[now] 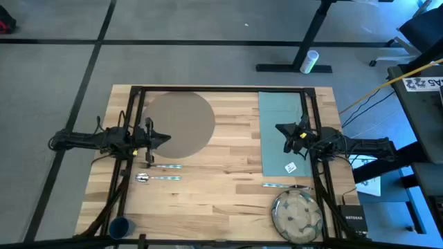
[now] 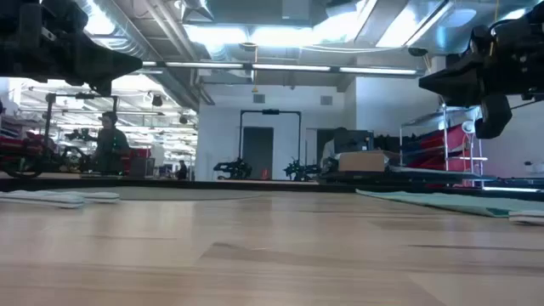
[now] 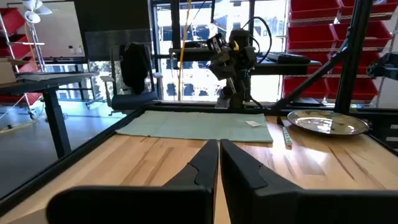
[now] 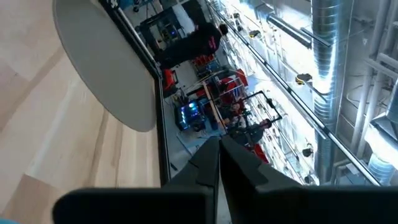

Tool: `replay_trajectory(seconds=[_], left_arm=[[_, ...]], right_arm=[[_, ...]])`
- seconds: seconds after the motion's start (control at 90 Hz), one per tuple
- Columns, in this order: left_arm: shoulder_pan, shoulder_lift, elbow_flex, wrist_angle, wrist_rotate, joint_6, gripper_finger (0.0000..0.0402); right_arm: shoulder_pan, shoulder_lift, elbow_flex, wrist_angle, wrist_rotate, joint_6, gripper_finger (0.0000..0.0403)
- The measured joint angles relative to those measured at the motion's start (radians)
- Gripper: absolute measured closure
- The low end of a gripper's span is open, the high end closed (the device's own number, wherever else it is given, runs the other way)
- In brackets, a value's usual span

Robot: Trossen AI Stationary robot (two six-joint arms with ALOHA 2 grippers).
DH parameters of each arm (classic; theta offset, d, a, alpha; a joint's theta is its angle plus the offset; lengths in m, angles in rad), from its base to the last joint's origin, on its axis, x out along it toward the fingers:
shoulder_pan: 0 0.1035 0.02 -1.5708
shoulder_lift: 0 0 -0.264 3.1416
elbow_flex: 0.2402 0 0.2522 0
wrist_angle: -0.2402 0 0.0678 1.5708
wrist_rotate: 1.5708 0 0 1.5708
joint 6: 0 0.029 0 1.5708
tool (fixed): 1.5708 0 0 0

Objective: Set table place
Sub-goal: Fold the blue table napkin

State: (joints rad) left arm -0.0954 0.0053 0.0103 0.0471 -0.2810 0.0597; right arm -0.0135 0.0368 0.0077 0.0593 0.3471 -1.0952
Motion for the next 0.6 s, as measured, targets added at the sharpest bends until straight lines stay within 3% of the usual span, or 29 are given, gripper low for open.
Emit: replay_trajectory(seconds=[0.222, 0.456, 0.6], left_arm=[[0.000, 0.000, 0.000, 0.000, 0.000, 0.000, 0.0402], [0.000, 0.000, 0.000, 0.000, 0.000, 0.000, 0.0402], [0.000, 0.000, 0.000, 0.000, 0.000, -0.006, 0.0402]], right_arm=[[0.000, 0.000, 0.000, 0.012, -0.092, 0.346, 0.0403], [0.000, 0.000, 0.000, 0.114, -0.250, 0.432, 0.0403], [0.000, 0.000, 0.000, 0.097, -0.262, 0.436, 0.0403]])
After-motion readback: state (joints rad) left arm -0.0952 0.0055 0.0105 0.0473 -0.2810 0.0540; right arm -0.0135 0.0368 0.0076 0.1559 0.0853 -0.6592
